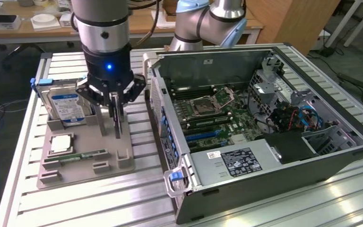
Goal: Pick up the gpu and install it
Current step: 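Pick up the gpu and move the gpu toward the slot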
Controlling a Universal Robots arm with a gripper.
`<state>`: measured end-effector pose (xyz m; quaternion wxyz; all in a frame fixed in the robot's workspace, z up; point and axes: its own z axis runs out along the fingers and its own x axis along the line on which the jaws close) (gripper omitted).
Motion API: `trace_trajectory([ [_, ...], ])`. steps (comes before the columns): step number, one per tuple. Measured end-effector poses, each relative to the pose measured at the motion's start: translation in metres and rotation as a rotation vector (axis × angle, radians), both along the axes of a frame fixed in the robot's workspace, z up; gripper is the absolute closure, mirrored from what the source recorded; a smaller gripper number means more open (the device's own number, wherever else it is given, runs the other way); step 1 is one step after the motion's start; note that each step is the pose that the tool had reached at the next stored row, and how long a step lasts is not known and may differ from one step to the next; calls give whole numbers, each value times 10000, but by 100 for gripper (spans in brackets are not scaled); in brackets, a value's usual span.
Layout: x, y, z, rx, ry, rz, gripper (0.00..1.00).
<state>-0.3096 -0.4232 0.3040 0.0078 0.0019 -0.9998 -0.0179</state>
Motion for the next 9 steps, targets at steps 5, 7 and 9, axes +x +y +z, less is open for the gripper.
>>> trace_trajectory([
  [5, 0, 0, 110, 74, -5, 0, 73],
  [7, 0, 0, 162, 99, -6, 0, 73],
  [9, 0, 0, 226, 134, -6, 0, 73],
])
